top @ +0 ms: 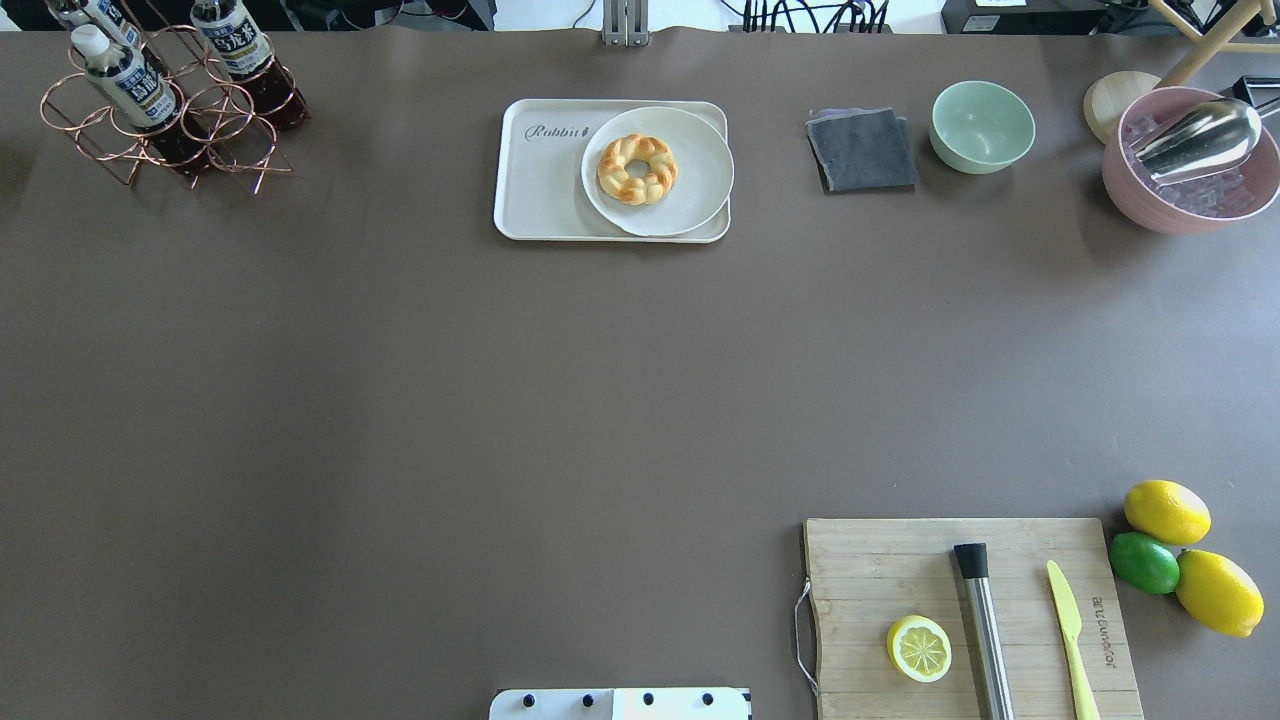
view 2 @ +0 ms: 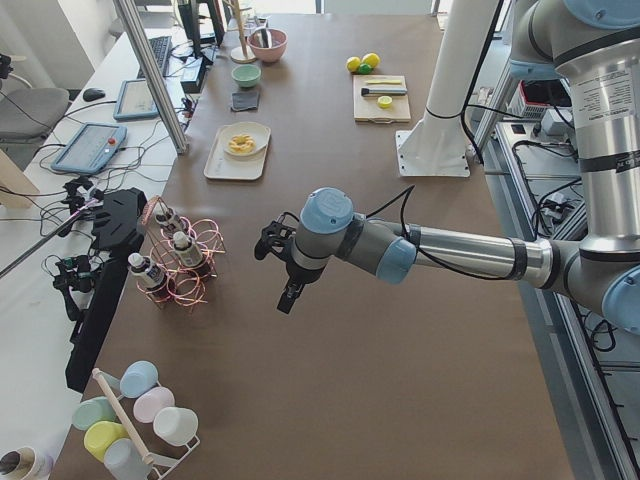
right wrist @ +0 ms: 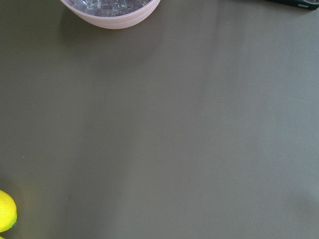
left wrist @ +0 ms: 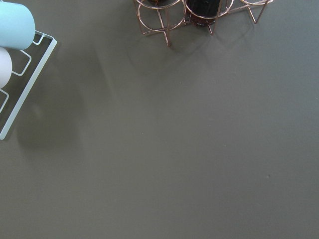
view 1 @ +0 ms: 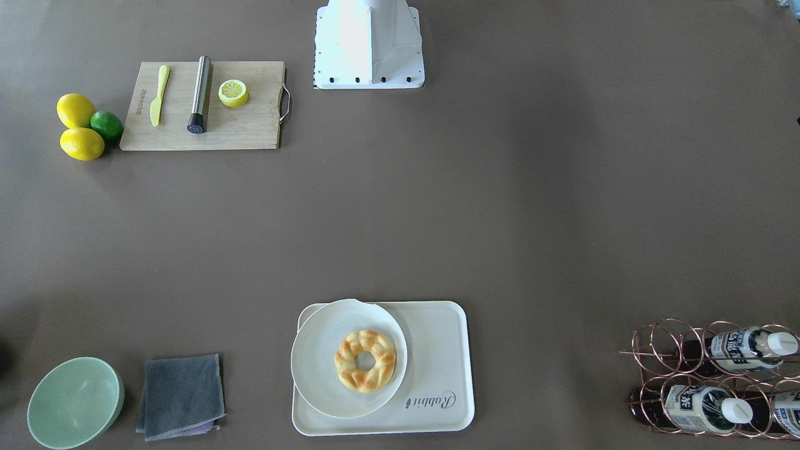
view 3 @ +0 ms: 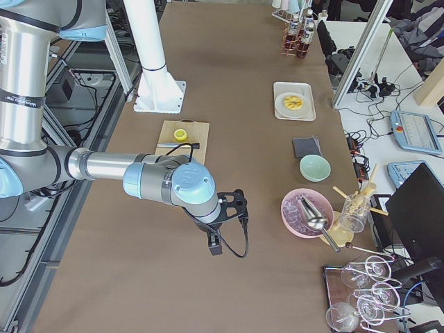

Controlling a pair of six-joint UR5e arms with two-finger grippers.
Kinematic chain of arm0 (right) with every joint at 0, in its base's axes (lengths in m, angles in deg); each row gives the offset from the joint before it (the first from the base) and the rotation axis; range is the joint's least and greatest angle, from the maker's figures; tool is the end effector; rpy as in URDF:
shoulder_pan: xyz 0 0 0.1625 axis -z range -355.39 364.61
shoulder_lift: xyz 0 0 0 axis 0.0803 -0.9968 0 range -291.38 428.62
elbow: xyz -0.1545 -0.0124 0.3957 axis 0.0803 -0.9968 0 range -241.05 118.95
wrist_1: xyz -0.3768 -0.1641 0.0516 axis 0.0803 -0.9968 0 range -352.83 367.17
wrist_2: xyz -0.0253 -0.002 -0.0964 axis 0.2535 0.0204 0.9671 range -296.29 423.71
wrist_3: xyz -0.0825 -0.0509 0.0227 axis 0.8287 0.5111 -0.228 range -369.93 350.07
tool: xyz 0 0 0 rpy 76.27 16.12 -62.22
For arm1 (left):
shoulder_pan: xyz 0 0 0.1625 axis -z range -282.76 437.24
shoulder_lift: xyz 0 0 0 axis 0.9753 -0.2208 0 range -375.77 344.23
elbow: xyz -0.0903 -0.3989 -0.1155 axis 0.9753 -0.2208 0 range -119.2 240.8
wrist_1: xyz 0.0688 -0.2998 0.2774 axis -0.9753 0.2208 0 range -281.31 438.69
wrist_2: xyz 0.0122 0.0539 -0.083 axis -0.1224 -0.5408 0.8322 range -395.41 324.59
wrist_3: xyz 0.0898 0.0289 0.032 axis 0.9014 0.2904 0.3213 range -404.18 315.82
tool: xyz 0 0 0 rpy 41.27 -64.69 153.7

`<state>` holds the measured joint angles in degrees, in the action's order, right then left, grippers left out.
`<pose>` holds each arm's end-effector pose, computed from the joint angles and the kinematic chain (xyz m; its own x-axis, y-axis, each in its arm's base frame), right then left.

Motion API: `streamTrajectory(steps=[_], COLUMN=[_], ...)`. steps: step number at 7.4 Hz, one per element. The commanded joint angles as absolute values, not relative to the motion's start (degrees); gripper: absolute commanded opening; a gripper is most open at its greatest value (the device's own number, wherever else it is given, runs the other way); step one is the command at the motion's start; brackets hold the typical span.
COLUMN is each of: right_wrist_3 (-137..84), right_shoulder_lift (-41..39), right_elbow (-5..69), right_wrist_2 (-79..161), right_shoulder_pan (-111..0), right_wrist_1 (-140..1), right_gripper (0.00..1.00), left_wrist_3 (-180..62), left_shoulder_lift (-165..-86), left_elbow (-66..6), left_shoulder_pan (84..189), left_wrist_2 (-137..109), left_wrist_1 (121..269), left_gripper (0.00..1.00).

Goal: Place tea on tray
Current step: 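Reach the left gripper into the copper rack and grasp a dark tea bottle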

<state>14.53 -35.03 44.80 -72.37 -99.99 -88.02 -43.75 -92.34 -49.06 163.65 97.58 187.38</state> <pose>0.1572 -0.3596 0.6346 0.7066 -0.2079 0.6764 0.0449 0.9671 0.2504 -0.0394 -0.4155 0.5557 0.7114 0.3412 -0.6144 -0.0621 0.9013 0.4287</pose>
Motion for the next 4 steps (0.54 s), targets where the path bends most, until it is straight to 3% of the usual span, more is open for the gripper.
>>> streamTrajectory(steps=[1, 2, 4], right_wrist_3=[14.8, 14.8, 14.9], right_shoulder_lift=[-35.1, -34.9, -34.4], right_elbow=[44.6, 44.6, 43.7], right_wrist_2=[-70.6, -69.1, -67.4], right_shoulder_pan=[-100.1, -100.0, -98.0], right_wrist_1=[-88.0, -88.1, -88.2], right_gripper=[1.0, 1.0, 1.0], left_wrist_3=[-44.1, -43.6, -43.5], left_shoulder_lift=[-95.7, -99.2, -99.5], left_elbow=[-47.5, -48.0, -48.1], left_shoulder_pan=[163.4, 164.1, 164.5], left_wrist_2=[98.8, 102.5, 103.7], left_wrist_1=[180.4, 172.6, 171.1], left_gripper=[0.97, 0.97, 0.97])
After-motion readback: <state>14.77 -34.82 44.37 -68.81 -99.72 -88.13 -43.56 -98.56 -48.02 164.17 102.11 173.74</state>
